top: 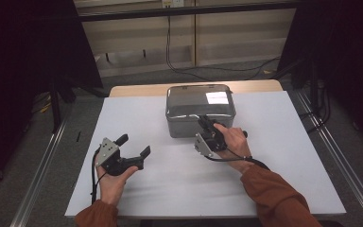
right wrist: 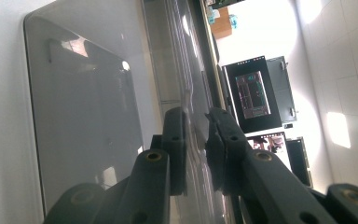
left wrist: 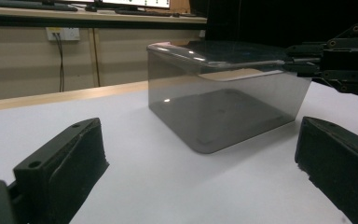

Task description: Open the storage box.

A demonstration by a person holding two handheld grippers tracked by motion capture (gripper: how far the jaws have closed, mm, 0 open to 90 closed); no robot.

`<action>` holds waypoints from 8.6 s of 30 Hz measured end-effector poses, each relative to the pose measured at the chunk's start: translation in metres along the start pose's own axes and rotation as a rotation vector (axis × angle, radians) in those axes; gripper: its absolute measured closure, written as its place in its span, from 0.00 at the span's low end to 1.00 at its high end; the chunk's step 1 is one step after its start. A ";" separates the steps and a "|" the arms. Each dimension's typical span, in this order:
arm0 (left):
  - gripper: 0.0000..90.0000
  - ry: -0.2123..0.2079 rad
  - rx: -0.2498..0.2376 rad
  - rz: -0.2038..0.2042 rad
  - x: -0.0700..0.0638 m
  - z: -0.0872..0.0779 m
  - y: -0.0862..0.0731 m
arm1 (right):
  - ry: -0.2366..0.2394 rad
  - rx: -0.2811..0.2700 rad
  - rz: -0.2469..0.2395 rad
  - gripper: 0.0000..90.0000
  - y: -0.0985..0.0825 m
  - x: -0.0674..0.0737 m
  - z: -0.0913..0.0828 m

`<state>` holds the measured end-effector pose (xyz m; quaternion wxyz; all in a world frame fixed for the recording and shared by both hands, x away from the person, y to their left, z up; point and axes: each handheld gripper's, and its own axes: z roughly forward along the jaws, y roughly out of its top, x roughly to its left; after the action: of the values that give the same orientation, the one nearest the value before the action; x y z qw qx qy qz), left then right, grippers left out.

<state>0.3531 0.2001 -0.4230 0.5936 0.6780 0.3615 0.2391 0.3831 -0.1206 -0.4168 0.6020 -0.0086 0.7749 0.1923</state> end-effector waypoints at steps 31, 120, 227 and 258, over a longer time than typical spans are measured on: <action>0.04 -0.015 0.012 0.114 -0.009 0.068 0.030 | -0.027 -0.021 0.029 0.88 0.004 -0.018 0.000; 0.37 -0.039 -0.058 0.270 -0.002 0.148 0.036 | 0.198 -0.006 0.865 0.02 -0.078 -0.048 -0.003; 0.62 0.004 -0.098 0.196 0.034 0.191 0.091 | 0.141 -0.213 1.173 0.67 -0.130 -0.123 0.048; 0.78 0.018 -0.058 0.215 0.048 0.207 0.091 | 0.134 -0.205 1.200 0.70 -0.149 -0.116 0.087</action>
<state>0.5577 0.1033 -0.3763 0.5809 0.6931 0.2850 0.3178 0.5326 -0.2566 -0.3691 0.3348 0.3594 0.6581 0.5706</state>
